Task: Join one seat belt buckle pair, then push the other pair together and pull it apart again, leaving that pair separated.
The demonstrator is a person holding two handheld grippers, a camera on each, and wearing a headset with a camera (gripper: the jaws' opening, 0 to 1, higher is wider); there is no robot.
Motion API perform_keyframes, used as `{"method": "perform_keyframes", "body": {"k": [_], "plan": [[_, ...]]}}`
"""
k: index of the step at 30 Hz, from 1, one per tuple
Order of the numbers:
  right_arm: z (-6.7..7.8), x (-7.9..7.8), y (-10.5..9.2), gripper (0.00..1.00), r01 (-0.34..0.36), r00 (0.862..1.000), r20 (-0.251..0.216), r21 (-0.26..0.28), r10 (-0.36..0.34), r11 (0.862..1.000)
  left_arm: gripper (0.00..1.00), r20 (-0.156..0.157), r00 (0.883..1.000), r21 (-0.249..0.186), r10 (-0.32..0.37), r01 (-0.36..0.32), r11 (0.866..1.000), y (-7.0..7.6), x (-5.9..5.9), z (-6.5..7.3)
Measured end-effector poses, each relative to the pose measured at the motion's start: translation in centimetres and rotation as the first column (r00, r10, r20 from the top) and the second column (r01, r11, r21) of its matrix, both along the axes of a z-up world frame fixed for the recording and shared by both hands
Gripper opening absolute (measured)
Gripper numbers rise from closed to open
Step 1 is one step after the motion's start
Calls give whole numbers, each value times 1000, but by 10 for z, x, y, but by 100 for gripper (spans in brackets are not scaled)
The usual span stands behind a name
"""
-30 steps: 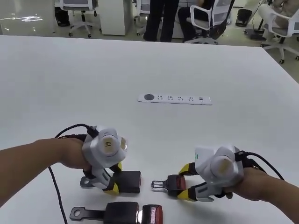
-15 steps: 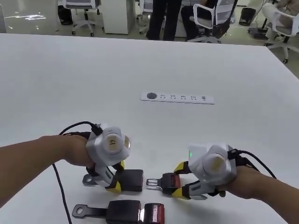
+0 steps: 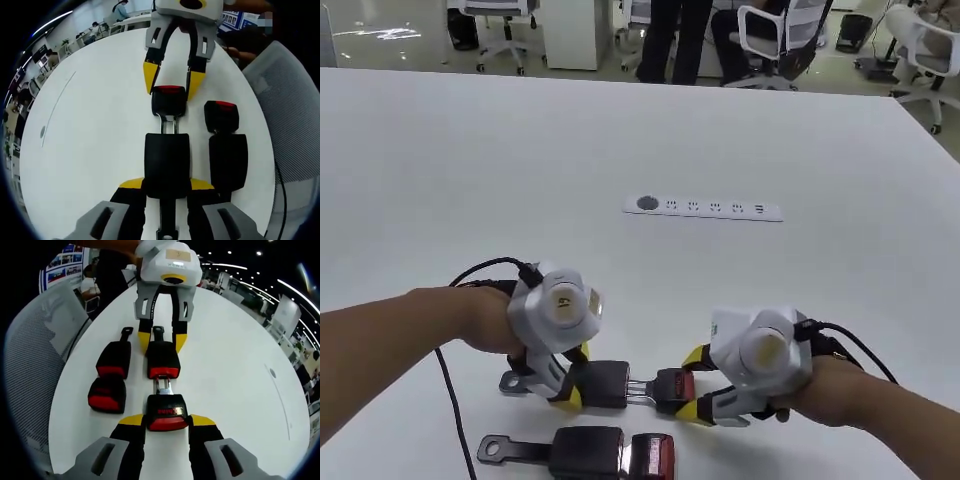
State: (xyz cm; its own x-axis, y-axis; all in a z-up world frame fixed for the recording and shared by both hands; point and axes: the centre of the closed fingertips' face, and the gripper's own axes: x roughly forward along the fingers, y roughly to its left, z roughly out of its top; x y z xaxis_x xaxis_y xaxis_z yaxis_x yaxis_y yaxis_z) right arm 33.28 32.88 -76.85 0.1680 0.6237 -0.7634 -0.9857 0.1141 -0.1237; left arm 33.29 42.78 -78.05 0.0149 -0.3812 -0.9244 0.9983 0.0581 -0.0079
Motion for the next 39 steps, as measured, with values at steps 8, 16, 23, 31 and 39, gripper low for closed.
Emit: {"method": "perform_keyframes", "body": {"k": [8,16,23,31,39], "plan": [[1,-1,8,29,8,1000,0,13,-8,1000,32,2,1000,1,8,-8,1000,1,1,-1],[0,-1,9,29,3,1000,9,16,-3,1000,32,4,1000,5,0,0,1000,2,3,-4],[1,-2,10,28,2,1000,7,17,-2,1000,32,6,1000,-1,-7,7,1000,0,1,-2],[0,-1,11,27,-8,1000,-1,-5,8,1000,32,4,1000,-1,-17,17,1000,0,0,-1],[0,1,14,27,-18,1000,-2,-31,18,999,31,4,1000,-2,-13,13,1000,-2,-1,0]]}}
